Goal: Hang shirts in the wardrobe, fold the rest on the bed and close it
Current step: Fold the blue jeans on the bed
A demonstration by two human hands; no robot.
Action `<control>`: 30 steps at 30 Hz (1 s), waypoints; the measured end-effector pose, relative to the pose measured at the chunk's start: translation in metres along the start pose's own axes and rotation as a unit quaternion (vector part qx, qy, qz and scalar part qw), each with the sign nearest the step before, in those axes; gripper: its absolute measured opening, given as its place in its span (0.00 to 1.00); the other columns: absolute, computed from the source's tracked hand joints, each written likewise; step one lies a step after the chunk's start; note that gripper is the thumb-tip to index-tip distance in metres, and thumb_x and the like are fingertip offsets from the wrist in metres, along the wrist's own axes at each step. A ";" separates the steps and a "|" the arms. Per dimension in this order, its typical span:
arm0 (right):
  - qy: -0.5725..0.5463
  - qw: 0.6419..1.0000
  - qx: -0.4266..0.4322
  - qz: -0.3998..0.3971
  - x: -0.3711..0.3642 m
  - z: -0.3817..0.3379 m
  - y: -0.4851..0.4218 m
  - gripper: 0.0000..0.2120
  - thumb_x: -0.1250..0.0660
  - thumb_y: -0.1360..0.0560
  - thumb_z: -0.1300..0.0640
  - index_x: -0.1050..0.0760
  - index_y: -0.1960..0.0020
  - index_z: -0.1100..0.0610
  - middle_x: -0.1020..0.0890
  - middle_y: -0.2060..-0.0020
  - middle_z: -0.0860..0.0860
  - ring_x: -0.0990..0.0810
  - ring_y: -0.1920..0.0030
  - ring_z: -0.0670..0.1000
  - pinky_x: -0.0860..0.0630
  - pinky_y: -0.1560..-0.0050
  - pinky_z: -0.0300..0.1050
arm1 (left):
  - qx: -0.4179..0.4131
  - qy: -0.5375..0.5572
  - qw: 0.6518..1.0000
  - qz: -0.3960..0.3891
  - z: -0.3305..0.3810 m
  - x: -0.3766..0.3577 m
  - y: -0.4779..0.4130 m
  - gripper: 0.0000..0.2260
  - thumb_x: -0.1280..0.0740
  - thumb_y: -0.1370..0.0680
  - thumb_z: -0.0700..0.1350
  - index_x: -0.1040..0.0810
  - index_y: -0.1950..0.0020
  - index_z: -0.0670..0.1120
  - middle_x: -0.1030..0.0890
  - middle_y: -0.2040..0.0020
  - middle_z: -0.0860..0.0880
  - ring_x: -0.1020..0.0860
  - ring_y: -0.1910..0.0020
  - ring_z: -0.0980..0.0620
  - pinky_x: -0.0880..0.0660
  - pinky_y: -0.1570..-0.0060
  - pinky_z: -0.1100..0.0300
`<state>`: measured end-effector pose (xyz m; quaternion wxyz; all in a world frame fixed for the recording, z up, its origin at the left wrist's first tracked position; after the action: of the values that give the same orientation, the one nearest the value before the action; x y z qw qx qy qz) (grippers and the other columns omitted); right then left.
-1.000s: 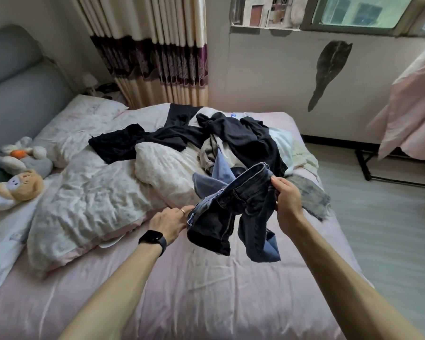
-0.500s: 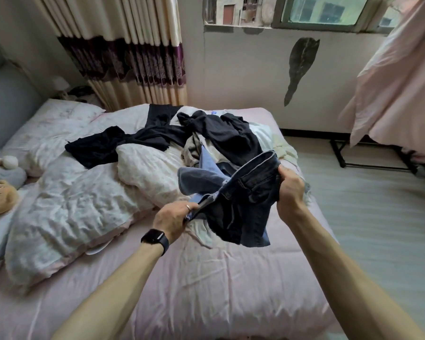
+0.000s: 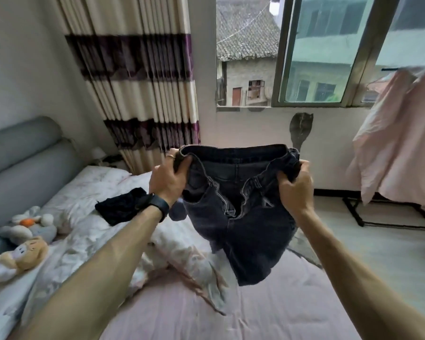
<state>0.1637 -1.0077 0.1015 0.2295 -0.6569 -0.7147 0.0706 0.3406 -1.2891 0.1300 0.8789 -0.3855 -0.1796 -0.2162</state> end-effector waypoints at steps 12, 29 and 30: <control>0.091 0.958 0.221 0.158 0.102 -0.159 -0.050 0.12 0.38 0.20 0.43 0.33 0.44 0.50 0.18 0.57 0.55 0.20 0.58 0.61 0.34 0.60 0.48 | -0.087 -0.062 0.983 0.147 0.150 0.101 -0.049 0.18 0.44 0.19 0.64 0.31 0.38 0.53 0.17 0.56 0.42 0.20 0.56 0.36 0.32 0.62 0.54; 0.230 0.950 0.194 0.085 0.160 -0.198 -0.033 0.22 0.41 0.25 0.31 0.26 0.47 0.48 0.26 0.63 0.50 0.26 0.60 0.57 0.31 0.58 0.48 | -0.063 -0.164 0.974 0.141 0.190 0.152 -0.012 0.22 0.43 0.18 0.60 0.24 0.35 0.45 0.18 0.46 0.35 0.21 0.47 0.32 0.25 0.51 0.46; 0.236 0.950 0.187 0.083 0.159 -0.189 -0.029 0.21 0.41 0.25 0.31 0.26 0.46 0.47 0.25 0.62 0.50 0.23 0.58 0.59 0.30 0.58 0.49 | -0.048 -0.147 0.980 0.125 0.184 0.145 -0.008 0.21 0.42 0.17 0.58 0.23 0.36 0.45 0.18 0.46 0.36 0.21 0.46 0.33 0.26 0.49 0.47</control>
<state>0.2116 -0.8951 0.3178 0.5040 -0.6572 -0.5567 0.0646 0.4313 -1.1900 0.3223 0.8435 -0.4740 -0.2469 -0.0536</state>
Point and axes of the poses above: each hand's wrist, its own y-axis away from the middle knuckle, its own x-axis out of the back of the hand, z = x × y, the point moved 6 cm from there along -y, towards the middle knuckle
